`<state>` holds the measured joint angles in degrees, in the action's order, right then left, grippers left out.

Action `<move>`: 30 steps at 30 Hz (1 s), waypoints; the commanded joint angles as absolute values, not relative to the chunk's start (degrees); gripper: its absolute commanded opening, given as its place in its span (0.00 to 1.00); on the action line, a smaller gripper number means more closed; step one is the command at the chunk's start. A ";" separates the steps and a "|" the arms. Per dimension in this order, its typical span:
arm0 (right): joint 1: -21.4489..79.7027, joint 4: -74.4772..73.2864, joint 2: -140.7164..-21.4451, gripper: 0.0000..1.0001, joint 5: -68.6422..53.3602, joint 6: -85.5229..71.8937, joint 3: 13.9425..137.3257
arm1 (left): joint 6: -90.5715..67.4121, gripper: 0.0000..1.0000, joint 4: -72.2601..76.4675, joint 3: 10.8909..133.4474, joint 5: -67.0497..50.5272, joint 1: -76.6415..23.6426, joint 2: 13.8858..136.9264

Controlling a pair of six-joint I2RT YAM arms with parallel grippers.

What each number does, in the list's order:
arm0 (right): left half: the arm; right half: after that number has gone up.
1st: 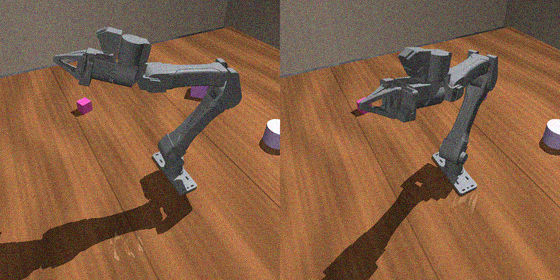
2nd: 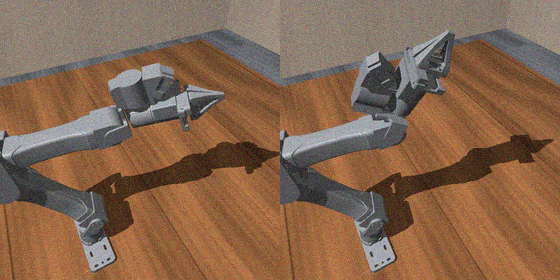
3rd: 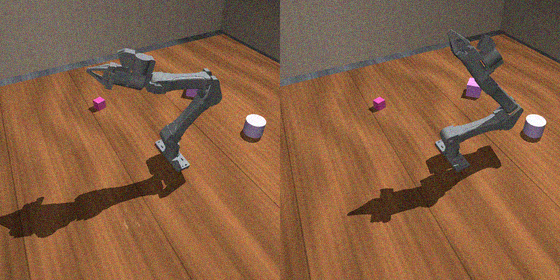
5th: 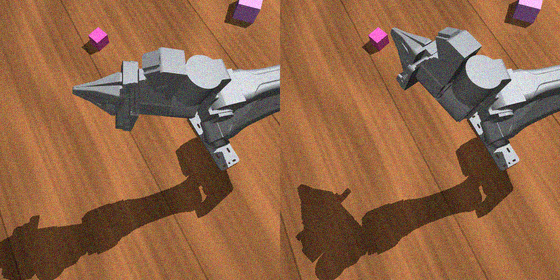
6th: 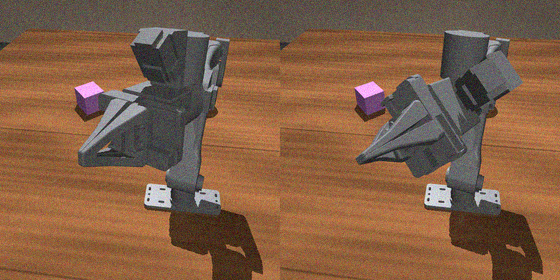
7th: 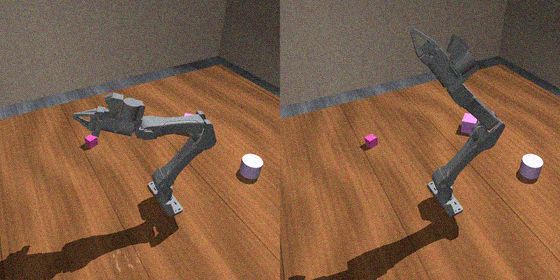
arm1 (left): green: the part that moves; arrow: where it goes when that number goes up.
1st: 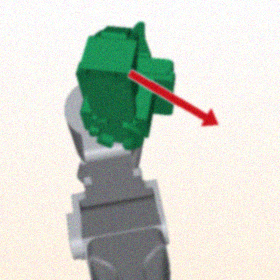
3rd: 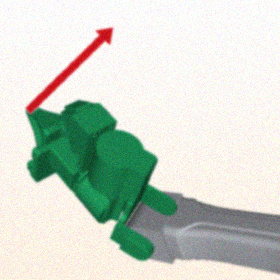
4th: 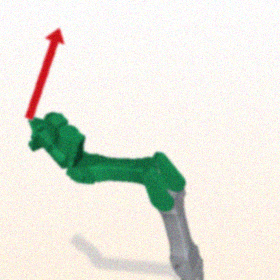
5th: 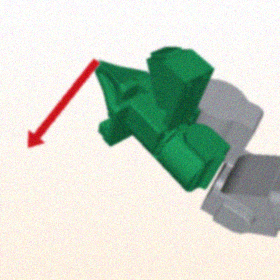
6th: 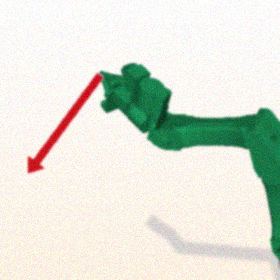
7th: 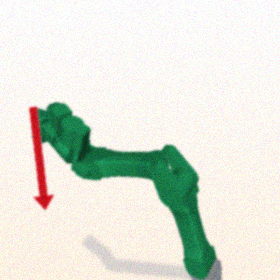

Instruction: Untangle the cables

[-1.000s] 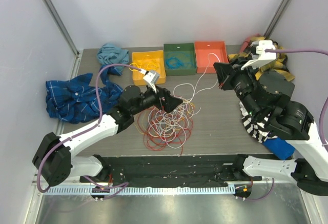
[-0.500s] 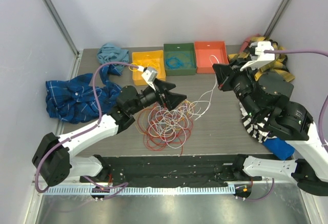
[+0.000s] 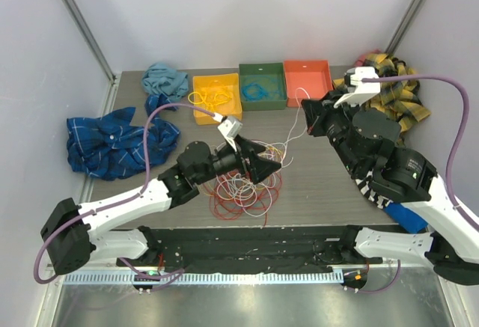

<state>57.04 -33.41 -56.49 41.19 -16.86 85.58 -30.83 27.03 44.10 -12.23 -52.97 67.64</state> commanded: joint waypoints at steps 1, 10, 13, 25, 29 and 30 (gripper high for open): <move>57.30 -24.71 -53.79 0.01 45.09 -17.05 84.47 | -40.56 1.00 28.19 40.26 -0.46 -53.96 66.18; 57.30 -26.98 -51.77 0.01 42.45 -17.14 85.25 | -36.57 1.00 25.40 39.28 16.87 -51.34 63.80; 57.22 -27.42 -50.98 0.01 41.23 -17.40 84.90 | -39.01 1.00 23.82 41.48 13.11 -45.21 67.92; 57.22 -29.09 -49.83 0.01 40.17 -17.84 84.73 | -46.32 1.00 32.77 53.53 -24.16 -37.88 87.71; 57.30 -29.71 -49.83 0.01 40.69 -17.75 84.55 | -46.06 1.00 34.98 52.65 -27.24 -38.14 87.28; 57.30 -29.71 -50.01 0.01 40.69 -17.75 84.29 | -45.97 1.00 34.89 52.65 -28.03 -38.23 87.28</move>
<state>57.06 -29.52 -50.48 40.36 -17.19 84.29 -46.06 29.02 51.20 -20.32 -37.93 88.53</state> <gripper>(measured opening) 0.041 0.996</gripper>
